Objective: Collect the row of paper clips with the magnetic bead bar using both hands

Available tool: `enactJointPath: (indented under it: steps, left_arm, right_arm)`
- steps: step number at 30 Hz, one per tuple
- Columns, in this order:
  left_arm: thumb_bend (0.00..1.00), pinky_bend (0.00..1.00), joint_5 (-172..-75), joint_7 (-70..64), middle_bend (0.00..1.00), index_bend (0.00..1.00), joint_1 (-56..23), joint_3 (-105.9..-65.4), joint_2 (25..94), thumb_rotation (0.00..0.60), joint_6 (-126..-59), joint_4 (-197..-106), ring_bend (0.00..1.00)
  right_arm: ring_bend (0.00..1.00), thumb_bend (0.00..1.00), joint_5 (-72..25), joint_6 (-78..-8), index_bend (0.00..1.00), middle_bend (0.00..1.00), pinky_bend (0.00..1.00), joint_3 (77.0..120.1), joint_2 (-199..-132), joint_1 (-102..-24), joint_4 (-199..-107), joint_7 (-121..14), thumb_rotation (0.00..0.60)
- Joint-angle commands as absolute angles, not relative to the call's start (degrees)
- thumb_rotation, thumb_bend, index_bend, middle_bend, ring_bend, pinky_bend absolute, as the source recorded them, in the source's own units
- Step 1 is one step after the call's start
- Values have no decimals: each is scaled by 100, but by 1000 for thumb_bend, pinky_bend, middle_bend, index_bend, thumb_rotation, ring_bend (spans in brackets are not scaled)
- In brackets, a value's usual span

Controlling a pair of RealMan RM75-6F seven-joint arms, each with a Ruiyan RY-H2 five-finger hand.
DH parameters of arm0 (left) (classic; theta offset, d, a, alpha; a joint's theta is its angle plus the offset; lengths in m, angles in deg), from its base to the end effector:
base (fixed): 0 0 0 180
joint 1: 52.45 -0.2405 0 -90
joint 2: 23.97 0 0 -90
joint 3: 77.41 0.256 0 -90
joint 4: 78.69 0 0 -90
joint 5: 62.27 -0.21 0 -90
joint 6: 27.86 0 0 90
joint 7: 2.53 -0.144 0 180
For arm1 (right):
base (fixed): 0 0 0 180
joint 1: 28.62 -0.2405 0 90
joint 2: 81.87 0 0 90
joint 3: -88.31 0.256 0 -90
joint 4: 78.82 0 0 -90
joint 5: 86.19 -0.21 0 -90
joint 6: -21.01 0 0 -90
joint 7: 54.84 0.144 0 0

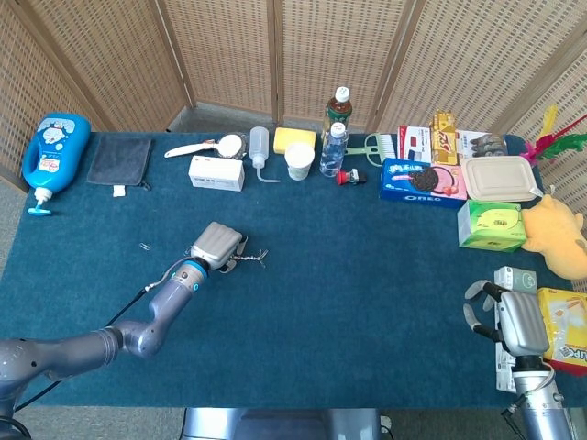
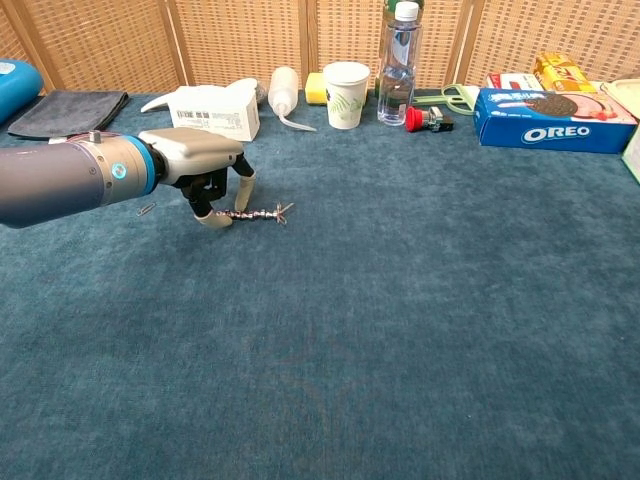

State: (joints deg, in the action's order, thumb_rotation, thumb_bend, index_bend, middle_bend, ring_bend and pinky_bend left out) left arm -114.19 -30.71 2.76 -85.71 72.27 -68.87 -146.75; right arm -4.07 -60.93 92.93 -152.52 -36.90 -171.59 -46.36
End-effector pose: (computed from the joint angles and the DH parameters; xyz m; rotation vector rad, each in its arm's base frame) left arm -0.1344 0.3916 -0.0648 -2.0475 -0.8256 -0.6345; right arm -0.2956 -0.2041 0.1217 1.2832 -1.1285 1.1056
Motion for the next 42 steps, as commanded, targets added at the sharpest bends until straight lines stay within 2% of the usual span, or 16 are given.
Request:
enactJointPath:
  steps: [1, 24, 31, 42]
  left_arm:
    - [606, 1000, -11385, -3099, 919, 483, 288, -8554, 7219, 600, -6883, -14680, 1000]
    - [661, 1000, -10947, -3354, 919, 517, 453, -8433, 7154, 600, -6803, -14758, 1000]
    - [692, 1000, -10860, -3406, 919, 565, 503, -8403, 7150, 600, -6800, -14789, 1000]
    - [702, 1000, -11020, -3205, 923, 588, 455, -8475, 6946, 600, -7017, -15006, 1000]
  right_arm:
    - [609, 407, -407, -6091, 526, 589, 827, 9296, -15252, -3683, -17158, -4629, 600]
    - [609, 407, -372, -6151, 549, 599, 827, 9313, -15208, -3569, -17156, -4465, 600]
    - [609, 407, -357, -6150, 557, 600, 827, 9319, -15213, -3555, -17139, -4403, 600]
    - [609, 407, -333, -6149, 558, 600, 827, 9338, -15234, -3538, -17105, -4286, 600]
